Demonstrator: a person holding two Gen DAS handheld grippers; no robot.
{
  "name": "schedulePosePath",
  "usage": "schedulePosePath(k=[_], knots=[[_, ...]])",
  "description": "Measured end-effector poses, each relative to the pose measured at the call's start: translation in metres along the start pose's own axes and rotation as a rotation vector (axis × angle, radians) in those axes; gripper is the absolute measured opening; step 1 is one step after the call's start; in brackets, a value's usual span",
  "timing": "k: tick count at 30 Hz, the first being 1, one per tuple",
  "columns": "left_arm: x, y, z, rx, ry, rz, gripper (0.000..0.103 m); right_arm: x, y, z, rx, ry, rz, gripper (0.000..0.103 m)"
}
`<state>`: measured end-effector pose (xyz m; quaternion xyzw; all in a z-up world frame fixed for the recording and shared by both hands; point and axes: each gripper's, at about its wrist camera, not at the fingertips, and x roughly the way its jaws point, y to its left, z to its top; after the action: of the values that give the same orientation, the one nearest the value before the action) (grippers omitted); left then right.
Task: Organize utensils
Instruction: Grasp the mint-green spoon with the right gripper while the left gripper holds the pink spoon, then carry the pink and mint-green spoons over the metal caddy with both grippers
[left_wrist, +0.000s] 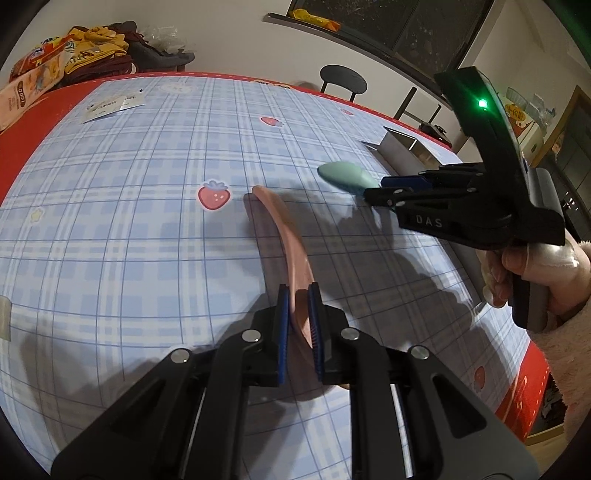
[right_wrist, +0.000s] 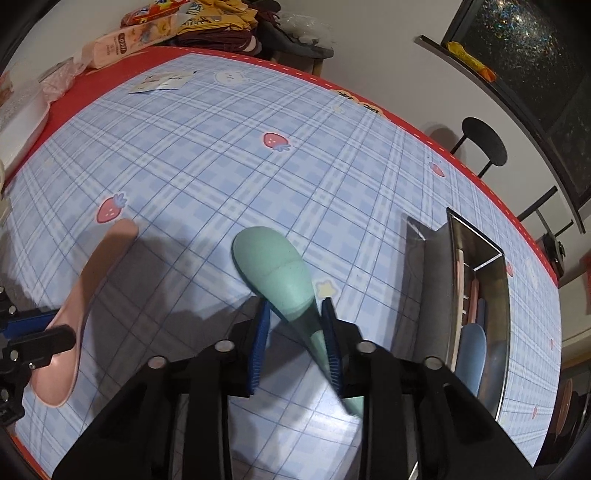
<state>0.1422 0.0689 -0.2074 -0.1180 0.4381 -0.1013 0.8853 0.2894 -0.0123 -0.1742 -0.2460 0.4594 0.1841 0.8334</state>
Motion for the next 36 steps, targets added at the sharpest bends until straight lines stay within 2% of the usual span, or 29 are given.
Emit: schedulePosePath(k=[1,3,11,19,23,28,32,36], knots=[[0.0,-0.001,0.0,0.001,0.0,0.002,0.016,-0.001,-0.002,0.001,0.015,-0.003,0.005,0.009],[0.0,-0.001,-0.001,0.005,-0.001,0.006,0.016,-0.003,-0.012,0.001,0.076,-0.008,0.058,0.006],[0.0,-0.003,-0.001,0.01,-0.002,0.013,0.016,-0.001,-0.029,-0.008,0.199,0.015,0.172,0.006],[0.0,-0.003,-0.001,0.012,-0.003,0.016,0.016,-0.001,-0.024,-0.015,0.205,0.026,0.19,0.007],[0.0,-0.004,-0.001,0.021,-0.003,0.025,0.016,-0.005,-0.029,-0.024,0.267,0.016,0.265,0.007],[-0.001,-0.01,-0.002,0.051,-0.003,0.054,0.016,-0.021,-0.03,-0.042,0.308,-0.037,0.357,0.007],[-0.002,-0.015,-0.004,0.074,-0.007,0.074,0.016,-0.04,-0.038,-0.065,0.368,-0.113,0.457,0.007],[-0.005,-0.018,-0.008,0.096,-0.02,0.079,0.012,-0.058,-0.051,-0.085,0.416,-0.191,0.519,0.007]])
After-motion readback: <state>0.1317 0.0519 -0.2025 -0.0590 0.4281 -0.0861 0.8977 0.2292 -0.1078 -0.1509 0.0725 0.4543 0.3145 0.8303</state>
